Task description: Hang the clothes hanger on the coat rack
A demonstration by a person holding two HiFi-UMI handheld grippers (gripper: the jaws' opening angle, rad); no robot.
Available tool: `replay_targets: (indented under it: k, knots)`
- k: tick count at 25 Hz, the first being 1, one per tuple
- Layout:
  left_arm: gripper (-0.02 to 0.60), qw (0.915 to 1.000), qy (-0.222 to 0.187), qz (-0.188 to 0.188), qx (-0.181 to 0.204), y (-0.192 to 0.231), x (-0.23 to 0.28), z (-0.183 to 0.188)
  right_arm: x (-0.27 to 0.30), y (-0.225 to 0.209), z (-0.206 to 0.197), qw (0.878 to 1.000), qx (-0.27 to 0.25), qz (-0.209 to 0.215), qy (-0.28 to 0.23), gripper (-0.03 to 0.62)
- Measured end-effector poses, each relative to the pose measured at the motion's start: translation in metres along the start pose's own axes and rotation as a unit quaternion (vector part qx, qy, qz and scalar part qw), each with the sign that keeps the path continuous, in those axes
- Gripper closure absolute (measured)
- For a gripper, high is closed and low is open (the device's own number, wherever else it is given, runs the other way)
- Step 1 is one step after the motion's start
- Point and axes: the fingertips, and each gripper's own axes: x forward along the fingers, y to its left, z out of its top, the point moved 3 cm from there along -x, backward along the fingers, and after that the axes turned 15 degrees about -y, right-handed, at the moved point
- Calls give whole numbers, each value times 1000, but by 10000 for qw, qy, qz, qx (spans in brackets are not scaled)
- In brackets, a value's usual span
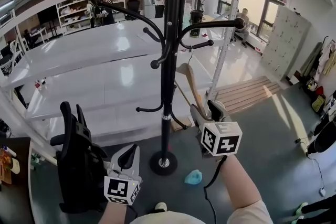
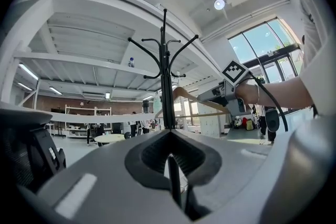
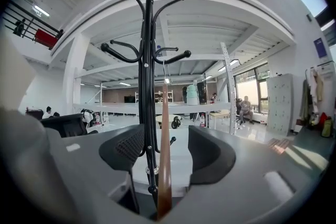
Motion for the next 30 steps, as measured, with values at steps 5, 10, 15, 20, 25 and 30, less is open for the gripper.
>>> replay_targets:
  k: [5,10,15,20,25,30]
  knots:
    - [581,9999,-104,-129,-3,-27,-11,16,-51,8,28,9992,-117,24,-379,331]
    - [581,9996,-169,-241,-16,-59,-28,31,-114,11,38,9976,-98,-182,-663,468]
    - [581,9994,-175,-297,-44,-94,-54,44,-171,17,24,9982,-74,-215,-547,530]
    - [581,9995,-102,-308,-23,-119,-77,49,-213,24,-2,9994,138,-184,-266,566]
    - [581,9994,-51,-191,-286,-136,-114,55,-262,41,-29,9997,-111,-161,-166,568]
    - [581,9997,-55,-122,-187,-145,-144,64,-302,64,-51,9999,-92,22,63,568]
